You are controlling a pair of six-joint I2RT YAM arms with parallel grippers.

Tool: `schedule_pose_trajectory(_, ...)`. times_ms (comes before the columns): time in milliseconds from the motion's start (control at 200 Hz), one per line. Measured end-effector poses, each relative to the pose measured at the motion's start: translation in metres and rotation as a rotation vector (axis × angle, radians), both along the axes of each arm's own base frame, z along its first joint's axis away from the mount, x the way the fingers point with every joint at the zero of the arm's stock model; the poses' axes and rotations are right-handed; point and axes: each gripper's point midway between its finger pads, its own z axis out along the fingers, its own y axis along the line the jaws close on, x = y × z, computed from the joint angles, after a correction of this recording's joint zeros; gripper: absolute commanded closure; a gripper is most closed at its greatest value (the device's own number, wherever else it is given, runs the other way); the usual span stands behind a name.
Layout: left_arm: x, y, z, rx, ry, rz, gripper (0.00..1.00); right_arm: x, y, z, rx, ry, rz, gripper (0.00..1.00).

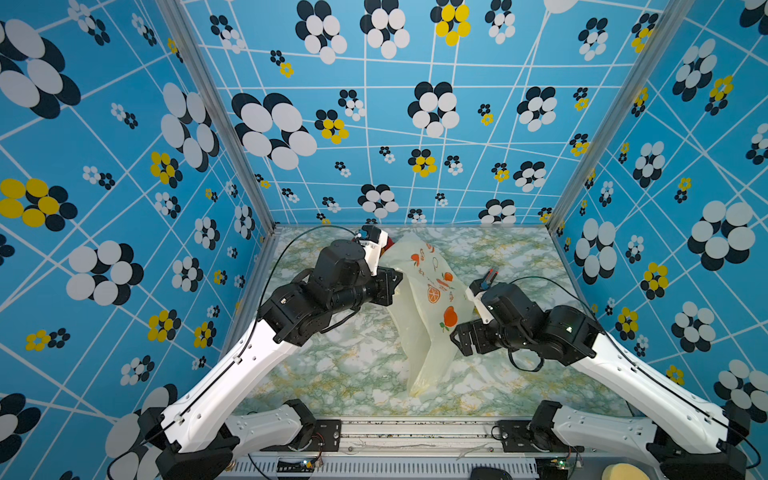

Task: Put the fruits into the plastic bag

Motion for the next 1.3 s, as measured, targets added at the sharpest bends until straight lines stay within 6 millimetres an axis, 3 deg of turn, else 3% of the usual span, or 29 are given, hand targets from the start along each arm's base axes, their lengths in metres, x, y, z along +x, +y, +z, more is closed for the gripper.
schedule_pose_trajectory(85,0.003,-0.005,-0.002,-0.003,0.006,-0.001,1.0,-0.007,-0.002,-0.019,0.039,0.037,-0.068,0.01)
schedule_pose_trajectory(145,0.005,-0.008,-0.005,0.001,0.014,-0.001,1.0,-0.008,0.002,-0.021,0.084,0.044,-0.105,0.01)
schedule_pose_trajectory(280,0.005,-0.016,-0.012,0.009,0.034,0.002,1.0,-0.002,0.027,-0.018,0.191,0.063,-0.17,0.01)
schedule_pose_trajectory(385,0.006,-0.019,-0.008,-0.008,0.026,0.017,1.0,-0.003,0.042,-0.03,0.218,0.102,-0.207,0.01)
schedule_pose_trajectory(615,0.016,-0.029,0.002,-0.055,0.004,0.044,1.0,-0.018,0.055,-0.051,0.174,0.161,-0.231,0.01)
schedule_pose_trajectory(845,0.019,-0.052,-0.003,-0.061,0.006,0.015,1.0,-0.025,0.064,-0.076,0.087,0.178,-0.245,0.04)
schedule_pose_trajectory(885,0.019,-0.053,-0.003,-0.063,0.006,0.012,1.0,-0.021,0.063,-0.079,0.072,0.161,-0.259,0.11)
schedule_pose_trajectory(930,0.018,-0.053,-0.002,-0.064,0.004,0.011,1.0,-0.015,0.06,-0.08,0.059,0.131,-0.276,0.28)
schedule_pose_trajectory(1065,0.019,-0.052,-0.001,-0.063,0.0,0.018,1.0,0.003,0.057,-0.073,0.067,0.027,-0.321,0.63)
schedule_pose_trajectory(1185,0.019,-0.05,0.0,-0.064,-0.006,0.025,1.0,0.013,0.051,-0.077,0.065,-0.016,-0.347,0.77)
schedule_pose_trajectory(1240,0.018,-0.048,0.003,-0.069,-0.012,0.029,1.0,0.017,0.044,-0.08,0.055,-0.03,-0.362,0.91)
schedule_pose_trajectory(1300,0.017,-0.045,0.007,-0.076,-0.02,0.032,1.0,0.022,0.036,-0.081,0.045,-0.043,-0.375,1.0)
